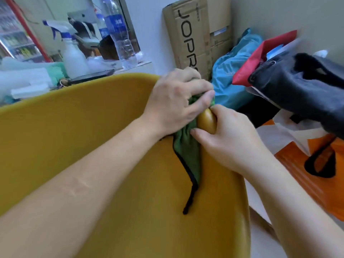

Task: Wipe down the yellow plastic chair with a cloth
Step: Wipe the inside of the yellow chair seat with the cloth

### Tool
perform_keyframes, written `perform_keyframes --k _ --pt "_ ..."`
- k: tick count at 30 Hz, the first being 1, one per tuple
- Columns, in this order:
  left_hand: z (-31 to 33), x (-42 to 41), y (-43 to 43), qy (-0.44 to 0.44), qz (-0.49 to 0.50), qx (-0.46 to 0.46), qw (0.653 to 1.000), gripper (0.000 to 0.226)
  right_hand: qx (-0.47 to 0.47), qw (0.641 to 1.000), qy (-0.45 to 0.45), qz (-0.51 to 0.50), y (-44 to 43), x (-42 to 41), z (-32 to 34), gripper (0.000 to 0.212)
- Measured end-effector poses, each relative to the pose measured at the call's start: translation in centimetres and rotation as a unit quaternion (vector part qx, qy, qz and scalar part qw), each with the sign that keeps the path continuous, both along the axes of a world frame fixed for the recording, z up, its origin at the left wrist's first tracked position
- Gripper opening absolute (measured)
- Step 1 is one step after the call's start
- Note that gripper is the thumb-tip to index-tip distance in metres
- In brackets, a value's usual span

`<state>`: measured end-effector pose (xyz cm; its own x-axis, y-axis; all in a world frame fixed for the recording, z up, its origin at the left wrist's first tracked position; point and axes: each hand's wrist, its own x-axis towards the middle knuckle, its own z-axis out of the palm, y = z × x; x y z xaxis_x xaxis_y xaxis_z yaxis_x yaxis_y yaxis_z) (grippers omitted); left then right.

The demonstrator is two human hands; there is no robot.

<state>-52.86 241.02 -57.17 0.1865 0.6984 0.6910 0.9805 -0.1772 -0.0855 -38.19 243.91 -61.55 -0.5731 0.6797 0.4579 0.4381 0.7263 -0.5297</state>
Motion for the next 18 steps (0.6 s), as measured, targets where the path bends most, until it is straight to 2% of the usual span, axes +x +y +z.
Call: perform_keyframes --k 2,4,6,7,10,13,15,18 --pt "1.7 -2.0 0.4 -0.008 0.008 -0.014 1.000 0.029 -0.006 1.000 0.019 -0.002 0.0 -0.3 -0.1 0.034" --pt "3.2 -5.9 0.4 -0.075 0.111 0.004 0.991 0.032 -0.015 1.000 0.019 -0.001 -0.4 0.5 -0.1 0.035" --pt "4.1 -10.8 -0.6 -0.146 0.239 0.028 0.960 0.036 -0.013 1.000 -0.009 0.006 -0.7 1.3 0.3 0.033" --pt "4.0 -12.4 -1.3 -0.166 0.268 0.038 0.948 0.036 0.005 0.999 -0.036 0.001 -0.8 1.5 0.6 0.032" --pt "3.0 -13.2 -1.3 -0.181 0.252 0.058 0.949 0.031 0.103 0.987 -0.118 -0.040 -0.4 -0.2 3.1 0.039" --pt "2.4 -12.0 -1.2 -0.167 0.198 0.074 0.963 0.031 0.091 0.982 -0.164 -0.002 1.1 -6.4 6.5 0.050" --pt "2.8 -12.2 -1.5 -0.130 0.172 0.066 0.974 0.033 0.069 0.984 -0.160 0.022 1.7 -10.6 7.5 0.043" --pt "3.4 -13.6 -1.7 -0.095 0.180 0.021 0.979 0.038 0.136 0.983 -0.119 -0.013 1.6 -12.6 7.1 0.030"
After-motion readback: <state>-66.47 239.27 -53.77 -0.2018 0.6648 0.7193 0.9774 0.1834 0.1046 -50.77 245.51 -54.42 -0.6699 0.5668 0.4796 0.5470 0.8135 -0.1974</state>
